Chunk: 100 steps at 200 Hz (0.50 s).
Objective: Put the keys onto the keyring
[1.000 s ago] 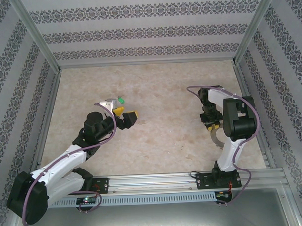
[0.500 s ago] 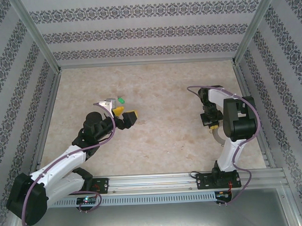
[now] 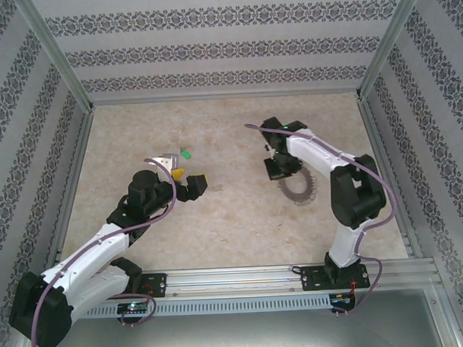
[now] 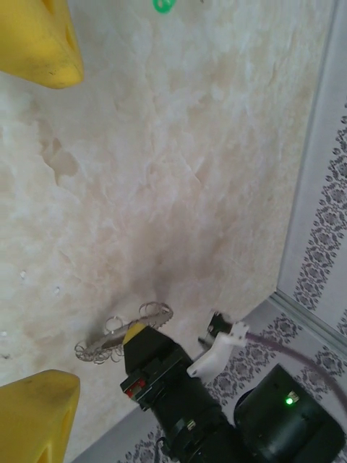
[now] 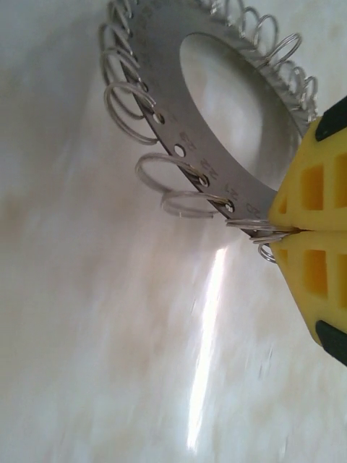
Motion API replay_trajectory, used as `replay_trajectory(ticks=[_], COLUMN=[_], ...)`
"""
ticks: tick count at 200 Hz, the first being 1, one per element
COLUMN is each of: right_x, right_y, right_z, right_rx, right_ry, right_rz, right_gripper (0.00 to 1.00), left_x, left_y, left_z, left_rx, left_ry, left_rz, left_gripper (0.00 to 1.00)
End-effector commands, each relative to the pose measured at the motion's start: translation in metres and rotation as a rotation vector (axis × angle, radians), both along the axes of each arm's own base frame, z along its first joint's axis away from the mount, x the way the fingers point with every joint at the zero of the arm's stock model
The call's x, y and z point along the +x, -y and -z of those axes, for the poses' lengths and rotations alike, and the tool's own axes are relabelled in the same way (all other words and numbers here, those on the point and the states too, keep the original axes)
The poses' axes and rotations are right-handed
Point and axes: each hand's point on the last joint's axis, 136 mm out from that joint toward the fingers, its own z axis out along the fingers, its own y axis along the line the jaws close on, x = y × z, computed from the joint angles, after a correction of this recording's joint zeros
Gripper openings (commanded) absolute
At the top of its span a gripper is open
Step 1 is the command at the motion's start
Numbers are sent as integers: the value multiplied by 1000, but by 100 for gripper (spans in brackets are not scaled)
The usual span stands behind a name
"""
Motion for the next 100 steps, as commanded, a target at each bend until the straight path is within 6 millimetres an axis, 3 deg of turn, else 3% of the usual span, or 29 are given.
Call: replay_trajectory(ticks=[1,25,50,100], right_x=[18,33,44,56], right_y=[-57,-105,-139,-149], right_z=[2,1,2,20], right_rx=[110,179,224,219], right_ry=[21,44,51,54], right_rz=[-15,-63,-104,-113], right_gripper=[0,0,0,5], left_x=[-3,-5,-5,-2], left_y=[-14,-19,-22,-25], left_z=[2,9,15,24], left_rx=[59,62,79,107], left_ry=[-6,-27,-43,-60], left_rz=[-39,-64,-80,-96], left_gripper=[100,100,100,100])
